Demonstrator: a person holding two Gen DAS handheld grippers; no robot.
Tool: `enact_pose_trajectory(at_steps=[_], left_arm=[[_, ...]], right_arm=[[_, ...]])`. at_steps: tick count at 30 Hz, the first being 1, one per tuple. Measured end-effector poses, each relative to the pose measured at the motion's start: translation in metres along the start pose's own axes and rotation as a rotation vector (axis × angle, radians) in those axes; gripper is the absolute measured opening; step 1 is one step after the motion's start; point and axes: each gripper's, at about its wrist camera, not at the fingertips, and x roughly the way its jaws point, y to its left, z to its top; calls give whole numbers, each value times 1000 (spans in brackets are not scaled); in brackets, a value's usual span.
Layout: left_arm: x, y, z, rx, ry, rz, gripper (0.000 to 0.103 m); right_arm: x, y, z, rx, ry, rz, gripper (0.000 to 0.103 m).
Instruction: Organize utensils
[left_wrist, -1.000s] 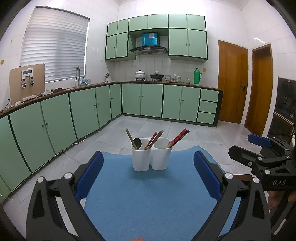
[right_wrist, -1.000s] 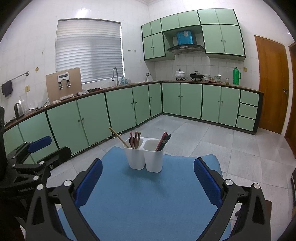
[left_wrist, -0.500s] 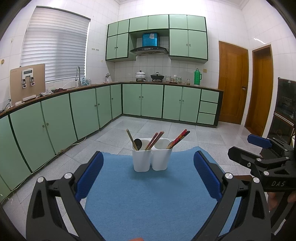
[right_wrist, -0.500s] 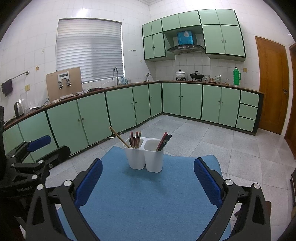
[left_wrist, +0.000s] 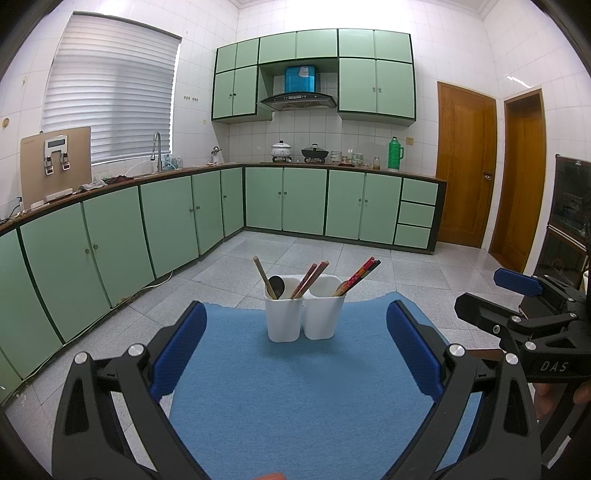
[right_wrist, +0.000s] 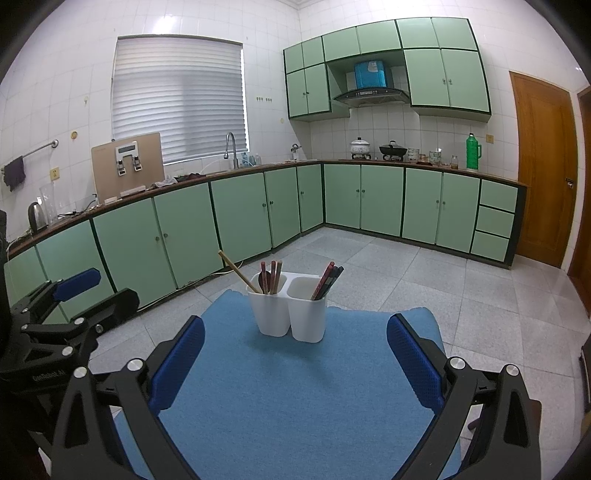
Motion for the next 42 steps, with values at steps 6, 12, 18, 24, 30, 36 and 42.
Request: enact_pose_trajectory(at_steps=[6, 12, 18, 24, 30, 36, 42], left_arm=[[0, 0, 0, 0, 0, 2, 95], [0, 0, 0, 0, -1, 1, 95], [0, 0, 0, 0, -1, 2, 95], [0, 0, 0, 1, -1, 2, 95], [0, 1, 0, 0, -1, 1, 95], [0, 0, 0, 0, 0, 2, 95], [-1, 0, 0, 1, -1, 1, 95]], right_arm=[[1, 0, 0, -3, 1, 0, 97], [1, 0, -1, -3, 1, 0, 97], [1, 0, 0, -3, 1, 0, 97], [2, 1, 0, -3, 3, 0, 97], [2, 1, -1, -4, 2, 0, 97], [2, 2, -2, -6, 4, 1, 97], [2, 2, -2, -6, 3, 2, 97]])
